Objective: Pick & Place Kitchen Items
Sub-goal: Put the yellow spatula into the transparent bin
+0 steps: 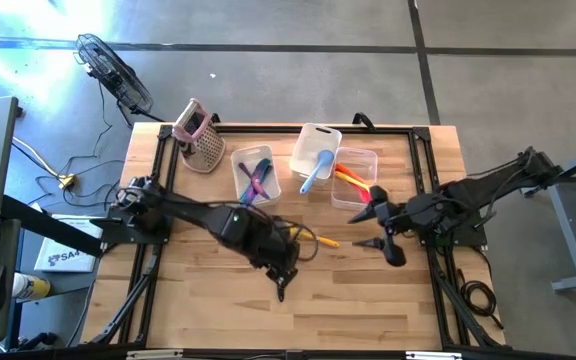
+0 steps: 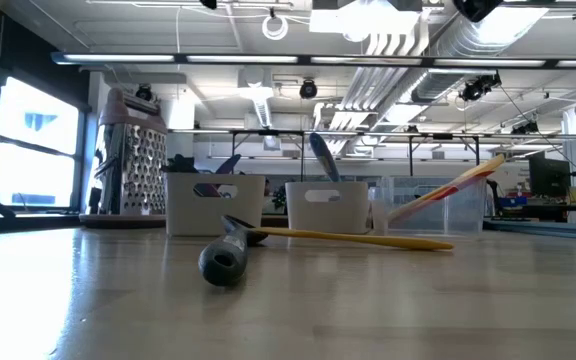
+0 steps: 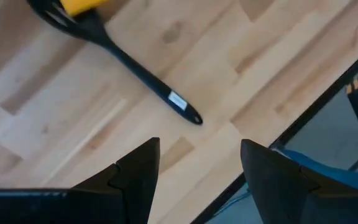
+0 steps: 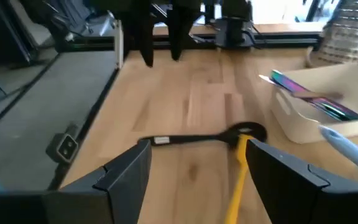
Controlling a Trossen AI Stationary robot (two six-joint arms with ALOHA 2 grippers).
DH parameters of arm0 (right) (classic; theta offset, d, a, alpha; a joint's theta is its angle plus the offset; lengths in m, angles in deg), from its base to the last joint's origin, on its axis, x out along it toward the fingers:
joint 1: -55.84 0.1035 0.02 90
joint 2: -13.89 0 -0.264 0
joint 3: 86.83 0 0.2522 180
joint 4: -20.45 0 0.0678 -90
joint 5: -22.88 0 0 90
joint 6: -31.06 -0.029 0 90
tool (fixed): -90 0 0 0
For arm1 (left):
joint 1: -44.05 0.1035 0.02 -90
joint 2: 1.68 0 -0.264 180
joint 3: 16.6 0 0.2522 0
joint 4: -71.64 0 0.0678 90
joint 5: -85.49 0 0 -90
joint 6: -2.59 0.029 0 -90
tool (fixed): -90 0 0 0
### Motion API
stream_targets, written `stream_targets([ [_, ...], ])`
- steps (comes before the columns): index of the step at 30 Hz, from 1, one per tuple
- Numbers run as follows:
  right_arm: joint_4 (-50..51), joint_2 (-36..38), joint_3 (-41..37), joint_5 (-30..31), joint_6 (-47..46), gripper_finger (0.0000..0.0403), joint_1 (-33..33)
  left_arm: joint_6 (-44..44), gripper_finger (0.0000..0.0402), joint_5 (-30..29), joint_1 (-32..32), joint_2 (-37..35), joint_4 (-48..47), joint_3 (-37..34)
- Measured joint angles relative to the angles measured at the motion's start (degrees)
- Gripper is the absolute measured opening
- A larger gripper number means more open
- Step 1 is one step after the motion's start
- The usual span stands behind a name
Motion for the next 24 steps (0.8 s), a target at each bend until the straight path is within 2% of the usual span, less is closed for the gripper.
stream_targets([
  [3,-5.1,-3.5,-1.6,-0.2,1.0,0.0255,0.0,-1.9,0.0218,0.0,-1.8,0.1,0.2,-0.1],
  [12,-16.5,-21.1,-1.7,-1.3,7.1,0.0255,-2.3,-6.7,0.0218,-0.4,-5.7,0.0,0.6,0.0],
  [21,-19.6,-31.0,-1.7,-1.7,1.4,0.0255,-8.0,-13.3,0.0218,3.7,-9.7,0.0,-4.3,0.0],
  [24,-24.0,-34.1,-1.7,-5.0,-0.3,0.0255,-9.4,-14.3,0.0218,4.4,-11.0,0.0,-5.3,0.0],
])
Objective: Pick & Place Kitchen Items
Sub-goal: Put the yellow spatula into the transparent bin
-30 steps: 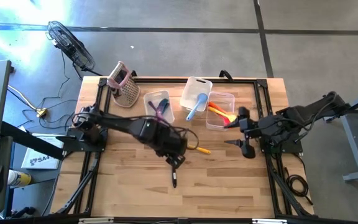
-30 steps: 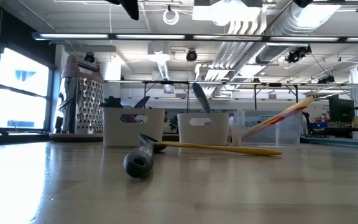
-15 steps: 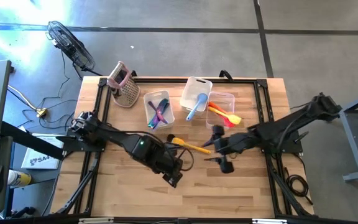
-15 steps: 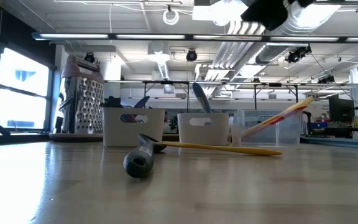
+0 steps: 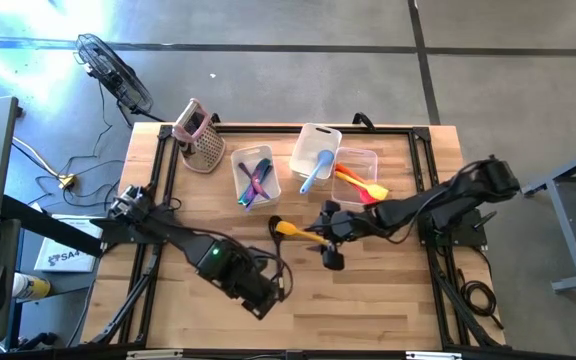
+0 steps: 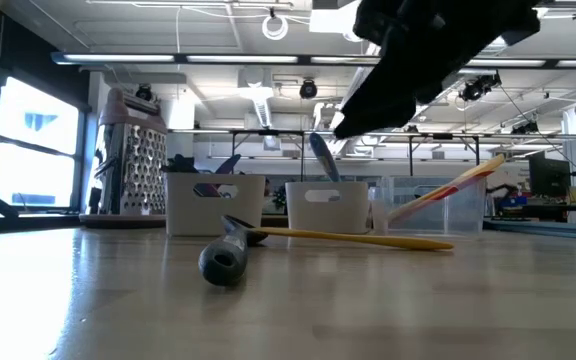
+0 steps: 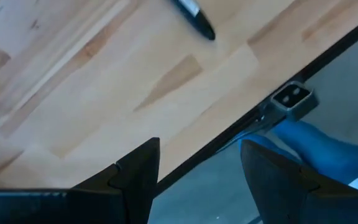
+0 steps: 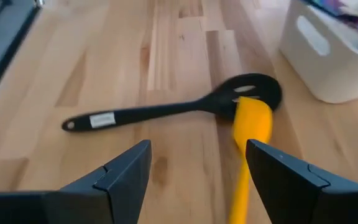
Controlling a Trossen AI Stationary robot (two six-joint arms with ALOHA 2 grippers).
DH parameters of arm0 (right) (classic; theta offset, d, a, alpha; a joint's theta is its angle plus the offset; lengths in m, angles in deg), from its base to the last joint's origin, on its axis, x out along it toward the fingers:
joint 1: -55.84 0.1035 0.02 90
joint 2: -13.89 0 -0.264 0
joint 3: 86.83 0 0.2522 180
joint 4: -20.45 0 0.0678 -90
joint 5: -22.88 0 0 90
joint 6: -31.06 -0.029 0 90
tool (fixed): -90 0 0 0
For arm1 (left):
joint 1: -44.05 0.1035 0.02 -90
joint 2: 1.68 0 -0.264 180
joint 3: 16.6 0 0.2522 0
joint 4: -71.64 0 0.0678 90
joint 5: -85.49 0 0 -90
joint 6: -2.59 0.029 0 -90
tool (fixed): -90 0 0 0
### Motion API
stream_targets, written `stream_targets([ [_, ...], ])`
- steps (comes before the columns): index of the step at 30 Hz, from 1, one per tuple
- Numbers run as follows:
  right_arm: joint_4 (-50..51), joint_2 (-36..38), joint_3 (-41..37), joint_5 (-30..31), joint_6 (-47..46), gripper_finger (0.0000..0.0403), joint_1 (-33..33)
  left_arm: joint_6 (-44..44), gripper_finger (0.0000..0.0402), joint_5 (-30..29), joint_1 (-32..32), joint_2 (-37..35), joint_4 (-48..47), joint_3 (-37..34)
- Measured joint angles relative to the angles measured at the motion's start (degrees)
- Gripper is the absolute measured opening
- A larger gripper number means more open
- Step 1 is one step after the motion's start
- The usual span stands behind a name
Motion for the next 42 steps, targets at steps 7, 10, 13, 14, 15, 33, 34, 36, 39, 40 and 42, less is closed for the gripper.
stream_targets([
  [7,-6.4,-6.7,0.0,-0.4,-3.4,0.0255,-1.4,-1.7,0.0218,0.0,-2.8,0.0,-0.3,0.0],
  [10,-6.4,-8.2,0.0,-0.3,-4.1,0.0255,-1.8,-3.1,0.0218,-0.5,-4.0,0.0,-0.5,0.0],
  [13,-8.0,-10.2,0.0,-0.3,-4.3,0.0255,-2.0,-4.6,0.0218,-0.6,-5.2,0.0,-1.7,0.0],
  [14,-8.9,-11.0,0.0,-0.3,-4.5,0.0255,-2.1,-5.1,0.0218,-0.6,-5.5,0.0,-2.3,0.0],
  [15,-9.7,-11.9,0.1,-0.3,-4.5,0.0255,-2.3,-5.4,0.0218,-0.6,-5.9,0.0,-2.4,0.0],
  [33,-12.6,-26.5,7.1,2.7,-4.5,0.0255,-7.2,-6.7,0.0218,5.3,-11.9,-0.4,-6.4,0.0],
  [34,-12.2,-27.4,8.2,2.7,-4.6,0.0255,-7.2,-7.2,0.0218,5.5,-12.4,-0.5,-6.9,0.0],
  [36,-10.3,-29.1,10.1,4.1,-6.1,0.0255,-6.9,-7.9,0.0218,5.4,-13.2,-0.5,-7.1,0.0],
  [39,-8.4,-30.3,11.1,5.1,-7.1,0.0255,-6.9,-9.1,0.0218,4.8,-14.2,-0.5,-7.8,0.0],
  [40,-7.9,-30.3,11.1,4.9,-7.1,0.0255,-6.9,-9.4,0.0218,4.7,-14.4,-0.5,-8.0,0.0],
  [42,-6.4,-30.3,11.1,5.0,-7.2,0.0248,-6.9,-9.6,0.0218,4.8,-14.5,-0.5,-8.3,0.0],
])
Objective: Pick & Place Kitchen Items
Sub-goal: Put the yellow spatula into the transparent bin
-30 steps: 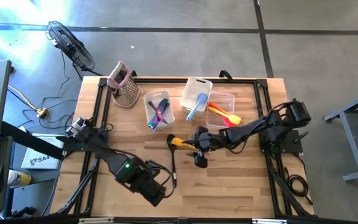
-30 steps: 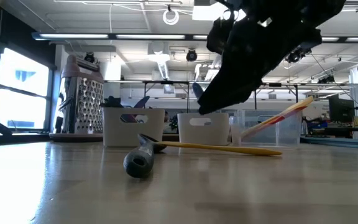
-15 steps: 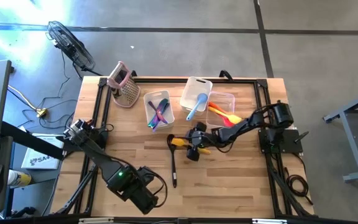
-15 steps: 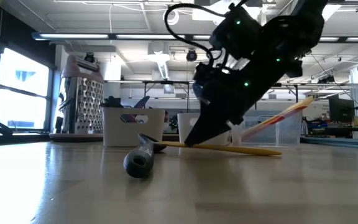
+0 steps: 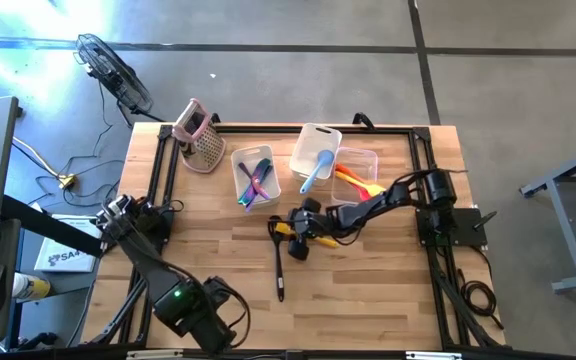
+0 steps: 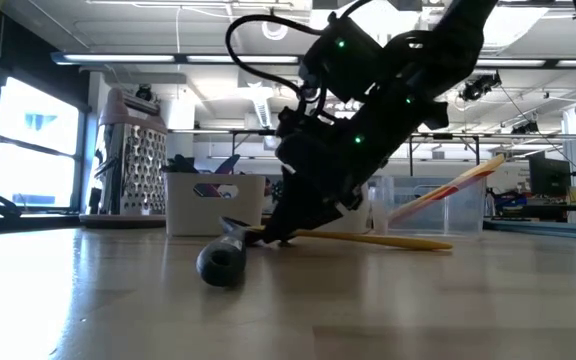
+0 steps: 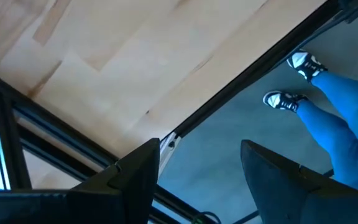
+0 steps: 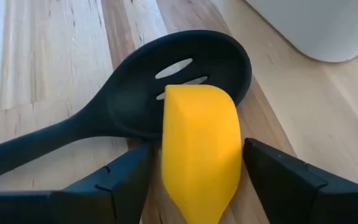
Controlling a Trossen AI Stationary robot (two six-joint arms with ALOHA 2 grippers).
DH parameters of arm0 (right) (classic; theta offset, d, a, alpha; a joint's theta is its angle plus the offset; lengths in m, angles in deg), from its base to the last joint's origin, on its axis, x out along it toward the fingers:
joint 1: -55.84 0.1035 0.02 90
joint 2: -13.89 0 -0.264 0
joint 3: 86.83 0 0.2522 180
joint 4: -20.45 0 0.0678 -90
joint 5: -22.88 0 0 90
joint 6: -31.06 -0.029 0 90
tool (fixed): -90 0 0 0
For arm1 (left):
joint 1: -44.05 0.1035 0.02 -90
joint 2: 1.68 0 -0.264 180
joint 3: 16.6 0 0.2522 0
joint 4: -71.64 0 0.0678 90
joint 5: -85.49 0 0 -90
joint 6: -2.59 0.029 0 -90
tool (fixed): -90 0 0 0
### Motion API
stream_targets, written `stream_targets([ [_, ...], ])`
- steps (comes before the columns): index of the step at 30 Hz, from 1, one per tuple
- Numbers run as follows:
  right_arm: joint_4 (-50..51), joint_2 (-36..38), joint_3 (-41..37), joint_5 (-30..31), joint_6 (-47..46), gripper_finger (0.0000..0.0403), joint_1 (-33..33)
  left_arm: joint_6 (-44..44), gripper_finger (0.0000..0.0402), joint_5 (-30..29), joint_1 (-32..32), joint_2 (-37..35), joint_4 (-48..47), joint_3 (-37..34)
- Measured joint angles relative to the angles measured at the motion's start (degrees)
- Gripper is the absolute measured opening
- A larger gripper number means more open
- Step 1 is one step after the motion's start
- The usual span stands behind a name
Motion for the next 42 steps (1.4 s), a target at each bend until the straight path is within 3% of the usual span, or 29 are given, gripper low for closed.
stream_targets([
  [3,1.5,0.0,0.0,-0.2,-0.7,0.0215,-0.1,0.5,0.0218,0.1,0.0,0.0,0.0,0.0],
  [10,2.6,0.3,0.0,-1.7,-1.8,0.0079,0.0,1.4,0.0218,-1.3,0.1,0.0,-1.1,0.0],
  [12,2.8,0.5,0.0,-2.8,-1.9,0.0058,0.0,2.4,0.0218,-2.0,0.2,0.0,-1.1,0.0],
  [25,8.2,5.3,-0.5,-6.5,-2.9,0.0058,1.9,3.6,0.0218,-4.0,0.2,0.1,-1.0,0.0],
  [28,12.6,9.6,-0.9,-8.1,-2.3,0.0058,3.0,3.6,0.0218,-4.5,0.2,0.1,-1.0,0.0],
  [34,21.8,19.5,-0.6,-4.5,-3.4,0.0053,6.3,4.9,0.0218,-5.7,0.2,0.1,-0.9,0.0],
  [42,35.0,32.1,-0.5,-4.7,-10.6,0.0053,12.5,6.7,0.0218,-10.6,0.2,0.1,-0.9,0.0],
])
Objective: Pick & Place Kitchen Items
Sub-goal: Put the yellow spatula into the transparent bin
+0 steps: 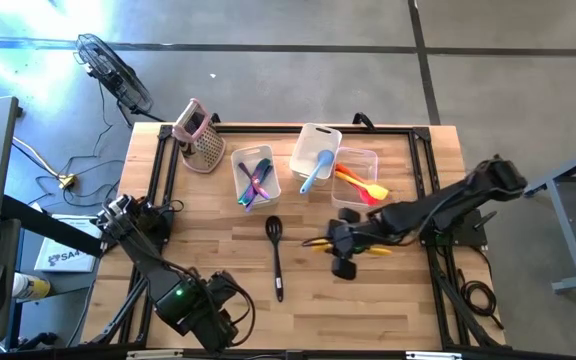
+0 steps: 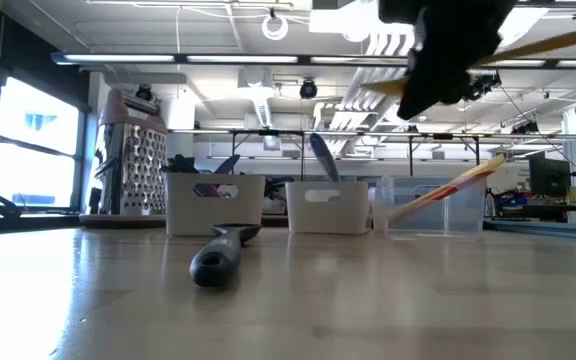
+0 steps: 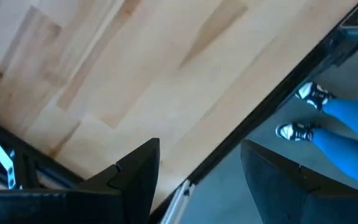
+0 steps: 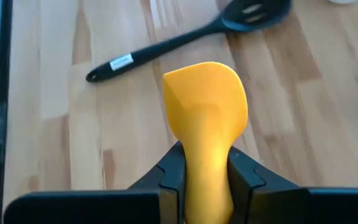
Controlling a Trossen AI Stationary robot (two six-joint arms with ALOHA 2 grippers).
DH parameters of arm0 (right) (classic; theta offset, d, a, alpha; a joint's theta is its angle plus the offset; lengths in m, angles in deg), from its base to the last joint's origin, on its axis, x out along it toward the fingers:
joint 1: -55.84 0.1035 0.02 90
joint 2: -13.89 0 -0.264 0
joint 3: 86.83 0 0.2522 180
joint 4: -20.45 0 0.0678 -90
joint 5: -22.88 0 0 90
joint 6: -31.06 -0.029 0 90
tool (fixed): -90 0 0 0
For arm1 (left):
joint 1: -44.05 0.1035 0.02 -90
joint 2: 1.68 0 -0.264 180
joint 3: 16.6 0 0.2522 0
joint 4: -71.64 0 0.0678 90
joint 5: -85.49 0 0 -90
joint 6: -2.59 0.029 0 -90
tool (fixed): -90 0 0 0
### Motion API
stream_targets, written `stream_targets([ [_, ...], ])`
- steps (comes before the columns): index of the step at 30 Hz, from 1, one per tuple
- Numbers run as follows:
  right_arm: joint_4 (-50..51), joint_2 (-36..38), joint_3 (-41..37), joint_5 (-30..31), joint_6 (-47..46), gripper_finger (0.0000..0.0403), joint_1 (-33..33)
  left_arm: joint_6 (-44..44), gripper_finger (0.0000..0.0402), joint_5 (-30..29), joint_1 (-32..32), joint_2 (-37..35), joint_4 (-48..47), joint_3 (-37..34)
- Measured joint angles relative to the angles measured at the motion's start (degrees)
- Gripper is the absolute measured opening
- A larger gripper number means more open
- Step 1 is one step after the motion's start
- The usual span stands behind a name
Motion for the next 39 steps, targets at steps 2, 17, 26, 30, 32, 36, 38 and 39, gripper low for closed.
stream_targets([
  [2,3.7,2.6,0.0,1.3,-1.9,0.0053,1.0,0.0,0.0218,-1.6,0.0,0.0,0.0,0.0],
  [17,30.3,16.2,0.1,5.1,-16.2,0.0051,4.1,3.1,0.0218,-18.5,0.0,0.3,0.1,0.0],
  [26,38.6,20.6,0.1,1.4,-15.8,0.0051,-8.0,3.0,0.0218,-25.2,0.8,0.3,1.1,-1.6],
  [30,38.4,20.2,0.1,-2.3,-8.9,0.0051,-17.2,3.0,0.0218,-23.7,2.5,0.3,1.1,-1.6],
  [32,38.4,20.0,0.1,-3.7,-5.5,0.0051,-21.7,3.5,0.0218,-23.2,3.6,0.3,1.7,-1.6],
  [36,38.2,19.5,0.1,-6.5,1.0,0.0051,-29.6,6.4,0.0218,-21.3,6.3,0.3,3.2,-1.6],
  [38,37.8,18.9,0.1,-6.9,4.2,0.0051,-32.9,8.1,0.0218,-20.4,7.8,0.3,4.1,-1.6],
  [39,37.4,18.4,0.1,-6.9,5.7,0.0051,-34.3,9.2,0.0218,-20.1,8.5,0.3,4.4,-1.6],
])
